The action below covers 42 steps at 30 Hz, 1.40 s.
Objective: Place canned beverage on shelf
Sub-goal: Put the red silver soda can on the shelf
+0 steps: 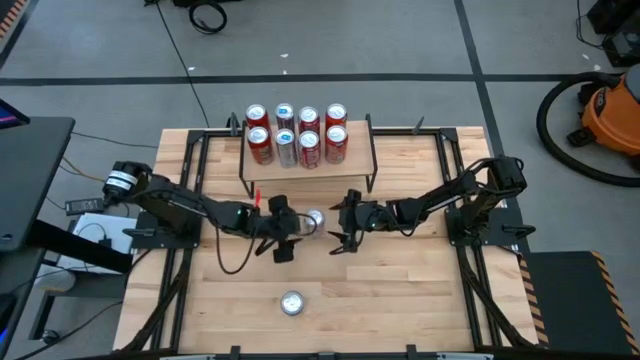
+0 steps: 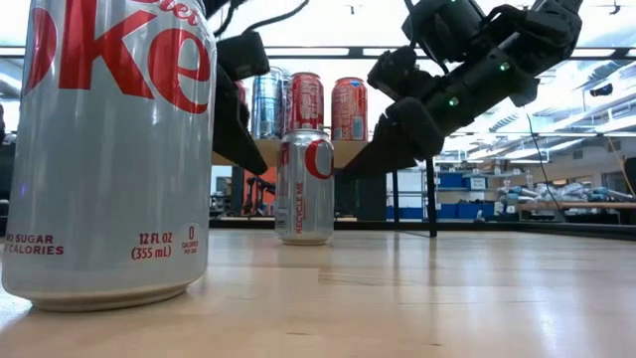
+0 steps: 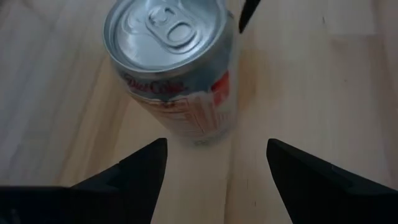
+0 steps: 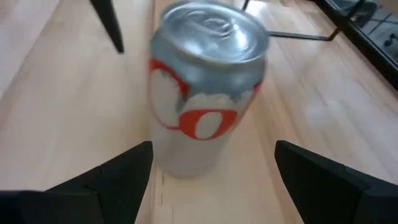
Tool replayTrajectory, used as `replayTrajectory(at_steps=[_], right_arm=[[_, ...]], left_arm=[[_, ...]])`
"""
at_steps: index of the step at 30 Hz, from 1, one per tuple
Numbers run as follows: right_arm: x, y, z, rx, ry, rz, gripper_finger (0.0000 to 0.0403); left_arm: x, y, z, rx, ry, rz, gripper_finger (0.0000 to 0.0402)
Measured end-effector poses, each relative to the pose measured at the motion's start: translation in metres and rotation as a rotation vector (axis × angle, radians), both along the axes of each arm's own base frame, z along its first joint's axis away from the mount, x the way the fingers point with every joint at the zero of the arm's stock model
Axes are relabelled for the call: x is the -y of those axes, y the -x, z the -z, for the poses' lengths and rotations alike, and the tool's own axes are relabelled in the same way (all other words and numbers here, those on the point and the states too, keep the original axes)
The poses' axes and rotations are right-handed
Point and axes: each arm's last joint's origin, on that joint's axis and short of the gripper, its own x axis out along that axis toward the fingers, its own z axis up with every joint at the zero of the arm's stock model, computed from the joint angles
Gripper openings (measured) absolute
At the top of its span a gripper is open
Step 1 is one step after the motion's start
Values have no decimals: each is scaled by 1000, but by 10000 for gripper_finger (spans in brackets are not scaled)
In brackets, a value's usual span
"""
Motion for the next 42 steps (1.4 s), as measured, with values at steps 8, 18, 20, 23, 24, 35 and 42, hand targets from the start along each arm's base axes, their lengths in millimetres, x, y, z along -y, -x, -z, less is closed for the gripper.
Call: replayTrajectory(at_steps=[8, 18, 20, 23, 24, 35, 42], right_arm=[[2, -4, 10, -7, 88, 40, 348], [20, -3, 10, -40, 146, 98, 348], [23, -3, 11, -53, 144, 84, 348], [25, -1, 12, -92, 152, 70, 348], [25, 0, 10, -96, 155, 69, 348], [9, 7, -7, -157, 17, 41, 348], [-5, -2, -25, -254, 32, 46, 348]], left_arm=[[-14, -7, -3, 25, 31, 93, 286], [-6, -5, -2, 25, 101, 106, 286], [-2, -5, -2, 22, 106, 116, 286], [4, -3, -1, 9, 104, 133, 286], [5, -1, -1, -4, 103, 136, 286], [2, 10, -13, -31, 25, 192, 286], [-13, 19, 9, 19, 31, 214, 285]])
